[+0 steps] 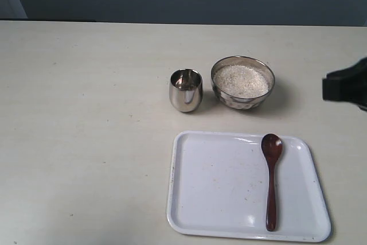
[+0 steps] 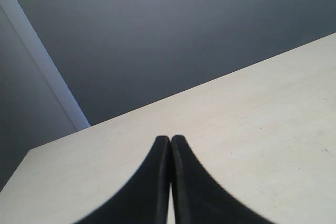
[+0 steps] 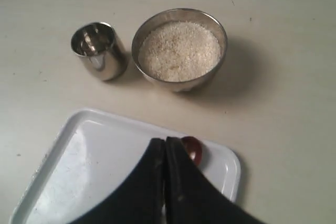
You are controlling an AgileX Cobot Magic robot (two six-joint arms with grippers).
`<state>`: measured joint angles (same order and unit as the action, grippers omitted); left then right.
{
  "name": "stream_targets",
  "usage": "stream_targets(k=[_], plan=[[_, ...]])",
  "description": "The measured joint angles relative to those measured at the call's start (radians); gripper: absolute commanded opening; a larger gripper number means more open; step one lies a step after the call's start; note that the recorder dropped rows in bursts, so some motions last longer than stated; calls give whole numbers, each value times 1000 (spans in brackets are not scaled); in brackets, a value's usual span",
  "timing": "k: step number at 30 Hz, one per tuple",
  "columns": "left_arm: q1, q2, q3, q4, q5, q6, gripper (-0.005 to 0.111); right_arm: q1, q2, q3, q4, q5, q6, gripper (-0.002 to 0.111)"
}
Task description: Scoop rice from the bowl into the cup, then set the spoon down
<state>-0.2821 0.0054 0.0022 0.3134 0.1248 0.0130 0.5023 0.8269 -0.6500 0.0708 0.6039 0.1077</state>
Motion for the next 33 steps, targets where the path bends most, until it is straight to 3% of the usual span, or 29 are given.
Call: stream_targets(k=[5,10,24,28,33], plan=[[0,0,0,0,0,0,0,0,-180,125,21,-19,-13,0],[0,0,0,0,0,0,0,0,-303,136,44,-37,-14,0],[0,0,0,0,0,0,0,-10,-377,143,32,-43,-19,0],[0,0,0,0,0,0,0,-136,-466,178,29,-51,-21,0],[0,0,0,0,0,0,0,-371,-618,298,37,-67,-21,0]])
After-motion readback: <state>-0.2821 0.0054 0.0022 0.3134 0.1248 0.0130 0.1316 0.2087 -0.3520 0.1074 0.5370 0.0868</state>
